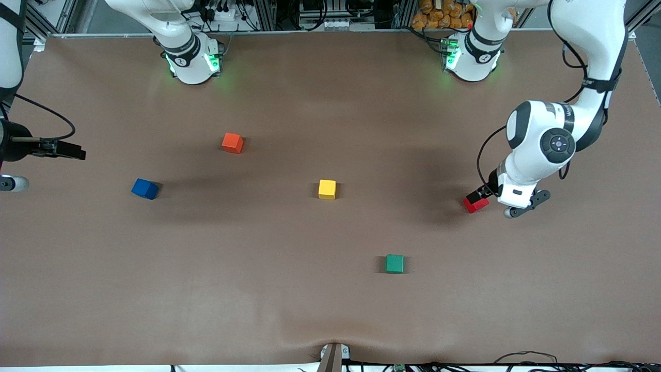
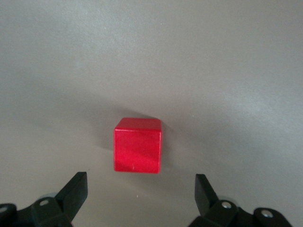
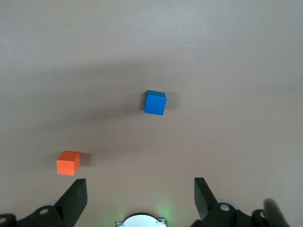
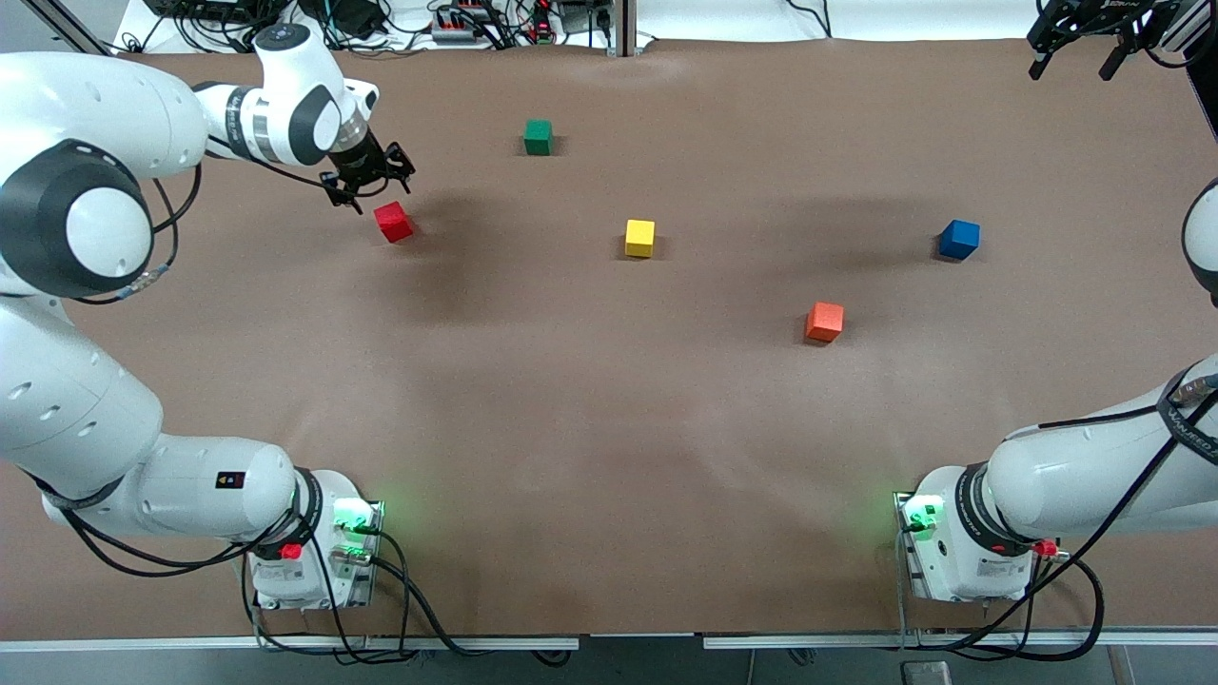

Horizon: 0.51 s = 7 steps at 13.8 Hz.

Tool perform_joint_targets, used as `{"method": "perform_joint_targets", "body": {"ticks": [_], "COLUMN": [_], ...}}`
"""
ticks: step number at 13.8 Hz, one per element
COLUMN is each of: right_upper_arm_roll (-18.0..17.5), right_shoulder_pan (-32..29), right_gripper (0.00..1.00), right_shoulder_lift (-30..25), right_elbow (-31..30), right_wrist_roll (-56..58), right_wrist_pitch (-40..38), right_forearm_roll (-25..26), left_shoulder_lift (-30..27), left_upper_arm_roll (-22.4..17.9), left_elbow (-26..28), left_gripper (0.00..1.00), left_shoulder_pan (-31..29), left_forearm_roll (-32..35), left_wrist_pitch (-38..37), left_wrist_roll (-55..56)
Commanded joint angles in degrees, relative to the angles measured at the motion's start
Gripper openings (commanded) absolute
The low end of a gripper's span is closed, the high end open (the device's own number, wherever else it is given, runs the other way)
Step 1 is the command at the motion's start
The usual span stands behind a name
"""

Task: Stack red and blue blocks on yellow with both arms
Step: 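Close the left gripper on the red cube while the right gripper reaches the blue cube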

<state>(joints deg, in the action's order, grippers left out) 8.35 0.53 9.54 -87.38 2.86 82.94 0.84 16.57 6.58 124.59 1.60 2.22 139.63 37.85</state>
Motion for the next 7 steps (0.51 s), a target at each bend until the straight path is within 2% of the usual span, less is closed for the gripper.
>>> {"method": "perform_joint_targets", "body": {"ticks": [1, 7], "right_upper_arm_roll": [-0.3, -0.3], "right_shoulder_pan": [-0.9, -1.0], "right_gripper": [1.0, 1.0], "right_shoulder_lift": [0.1, 0.8], "right_elbow": [1.5, 1.7], "right_wrist_roll": [0.0, -0.5], "right_wrist_pitch": [-0.9, -0.1], "right_forearm_roll": [-0.2, -0.3], "left_shoulder_lift": [1.2, 3.2], "left_upper_arm_roll": [-0.1, -0.3], "left_elbow": [0.4, 0.4], "left_gripper": [1.0, 1.0], "left_shoulder_pan": [-0.1, -0.2], "left_forearm_roll": [0.5, 0.6], "left_wrist_pitch": [2.1, 4.2], "left_wrist_roll": [1.2, 1.2]}}
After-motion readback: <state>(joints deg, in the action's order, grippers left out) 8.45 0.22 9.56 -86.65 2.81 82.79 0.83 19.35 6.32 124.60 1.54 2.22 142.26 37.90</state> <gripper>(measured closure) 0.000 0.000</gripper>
